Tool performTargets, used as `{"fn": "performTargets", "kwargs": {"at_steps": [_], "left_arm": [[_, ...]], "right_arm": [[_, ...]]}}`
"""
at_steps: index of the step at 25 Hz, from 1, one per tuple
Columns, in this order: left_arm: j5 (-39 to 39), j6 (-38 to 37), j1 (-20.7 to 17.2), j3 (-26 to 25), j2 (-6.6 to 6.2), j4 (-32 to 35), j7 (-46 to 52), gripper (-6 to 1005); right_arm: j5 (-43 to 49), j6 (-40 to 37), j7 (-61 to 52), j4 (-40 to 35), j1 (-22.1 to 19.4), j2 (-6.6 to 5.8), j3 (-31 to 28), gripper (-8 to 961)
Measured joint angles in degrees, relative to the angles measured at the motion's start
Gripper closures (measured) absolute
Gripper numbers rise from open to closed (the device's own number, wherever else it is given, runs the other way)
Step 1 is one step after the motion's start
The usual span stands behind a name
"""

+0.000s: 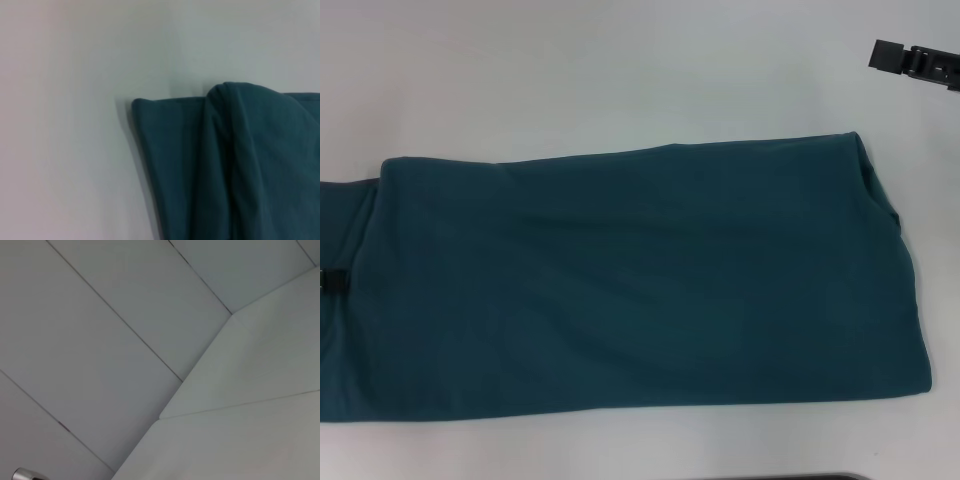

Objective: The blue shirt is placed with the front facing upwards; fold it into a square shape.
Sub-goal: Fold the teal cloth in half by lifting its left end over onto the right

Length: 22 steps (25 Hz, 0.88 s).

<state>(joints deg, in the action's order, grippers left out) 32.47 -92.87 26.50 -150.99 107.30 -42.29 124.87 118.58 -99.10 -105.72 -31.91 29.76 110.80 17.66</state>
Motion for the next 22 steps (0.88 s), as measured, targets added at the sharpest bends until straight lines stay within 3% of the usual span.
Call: {"fn": "performTargets", "kwargs": {"at_steps": [22], "left_arm": [[-0.3,-1.0,0.6,0.6,0.35,0.3,0.6,138]], "right_arm": [[0.0,0.1,0.0,0.0,0.0,-0.22,0.0,151]]}}
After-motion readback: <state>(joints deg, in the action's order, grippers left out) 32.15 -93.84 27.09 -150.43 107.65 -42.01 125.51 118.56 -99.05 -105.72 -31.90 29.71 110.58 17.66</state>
